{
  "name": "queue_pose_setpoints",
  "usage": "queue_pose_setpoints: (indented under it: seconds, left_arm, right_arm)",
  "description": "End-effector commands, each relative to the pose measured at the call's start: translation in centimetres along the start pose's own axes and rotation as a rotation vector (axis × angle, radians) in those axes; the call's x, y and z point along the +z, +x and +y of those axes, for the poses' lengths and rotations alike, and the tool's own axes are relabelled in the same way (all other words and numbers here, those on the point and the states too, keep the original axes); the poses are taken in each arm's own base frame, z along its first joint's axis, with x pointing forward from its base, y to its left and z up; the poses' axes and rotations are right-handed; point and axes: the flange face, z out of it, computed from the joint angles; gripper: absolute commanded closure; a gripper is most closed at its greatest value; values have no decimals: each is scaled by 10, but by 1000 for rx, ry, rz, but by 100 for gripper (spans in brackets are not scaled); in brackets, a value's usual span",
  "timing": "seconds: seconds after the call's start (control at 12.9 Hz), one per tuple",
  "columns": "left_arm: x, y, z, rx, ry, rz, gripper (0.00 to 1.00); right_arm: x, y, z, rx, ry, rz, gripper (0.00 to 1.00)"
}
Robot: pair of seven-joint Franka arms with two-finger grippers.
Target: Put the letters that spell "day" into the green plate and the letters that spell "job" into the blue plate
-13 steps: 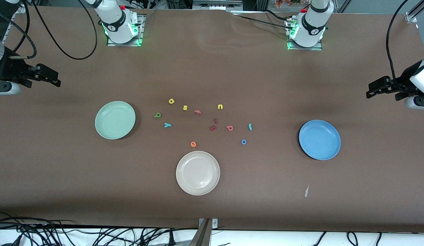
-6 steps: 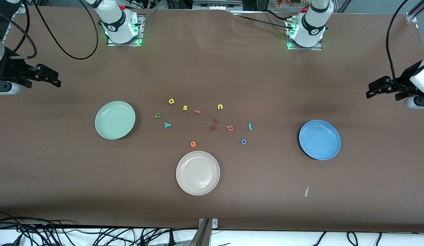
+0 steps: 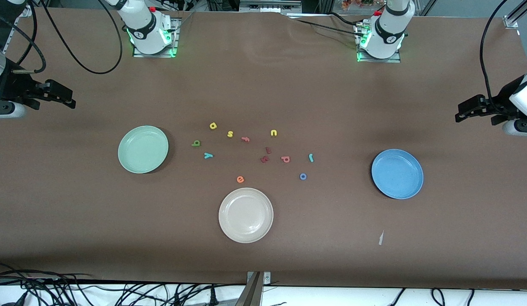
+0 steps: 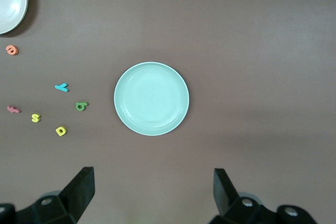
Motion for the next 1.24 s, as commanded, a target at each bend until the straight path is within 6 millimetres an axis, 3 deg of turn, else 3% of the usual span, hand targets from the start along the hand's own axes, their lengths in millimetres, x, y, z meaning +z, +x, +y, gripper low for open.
queue_pose_setpoints:
  seconds: [0.0, 0.54, 0.85, 1.01, 1.16]
  left_arm:
    - [-2, -5, 1, 15, -17, -3, 0]
    - [-2, -5, 0, 6, -19, -4, 0]
    - [9, 0, 1, 1, -21, -26, 0]
    - [16, 3, 3, 8, -23, -43, 0]
    - [17, 3, 3, 20, -26, -44, 0]
  right_arm:
    - [-4, 0, -3, -11, -1, 8, 0]
    - [-4, -2, -3, -9, 1, 0, 0]
    - [-1, -3, -5, -12, -1, -8, 0]
    - [11, 1, -21, -32, -3, -27, 0]
    - [37, 16, -33, -54, -1, -68, 0]
